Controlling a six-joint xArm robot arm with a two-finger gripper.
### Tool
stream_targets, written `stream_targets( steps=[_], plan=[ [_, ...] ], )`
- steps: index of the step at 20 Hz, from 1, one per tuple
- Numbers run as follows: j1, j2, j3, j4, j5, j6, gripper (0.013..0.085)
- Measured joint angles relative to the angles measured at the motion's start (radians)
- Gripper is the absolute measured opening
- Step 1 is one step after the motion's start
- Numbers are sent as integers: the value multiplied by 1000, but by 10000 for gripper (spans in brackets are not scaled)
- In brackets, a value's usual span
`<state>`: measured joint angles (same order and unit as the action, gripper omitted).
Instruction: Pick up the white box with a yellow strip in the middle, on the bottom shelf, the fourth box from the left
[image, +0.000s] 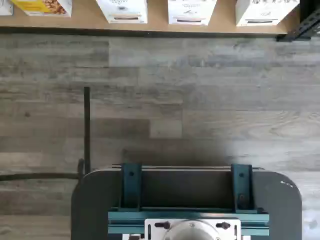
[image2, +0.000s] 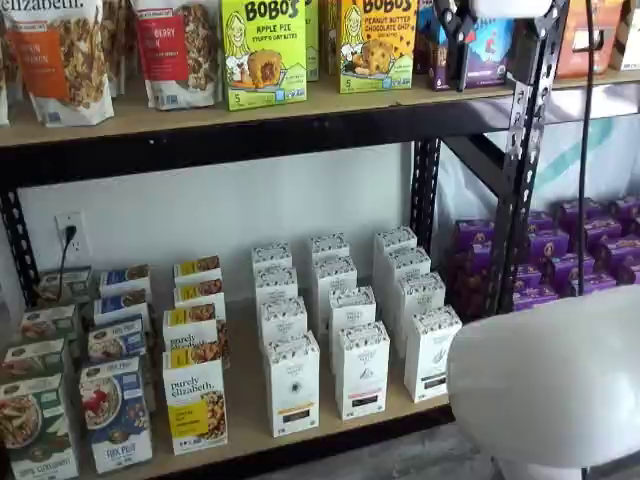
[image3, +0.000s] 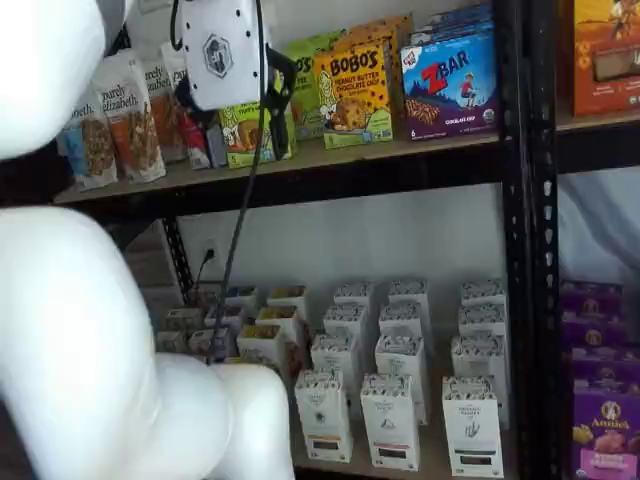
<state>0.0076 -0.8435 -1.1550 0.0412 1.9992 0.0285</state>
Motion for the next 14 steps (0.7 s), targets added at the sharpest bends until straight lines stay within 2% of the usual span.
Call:
stream_targets(
  steps=[2,4,14],
  plan=[
    [-34,4,-3,36,8,-16,850],
    [-44,2,0,50,5,-22,850],
    [-19,-4,22,22,-31,-12,850]
  ],
)
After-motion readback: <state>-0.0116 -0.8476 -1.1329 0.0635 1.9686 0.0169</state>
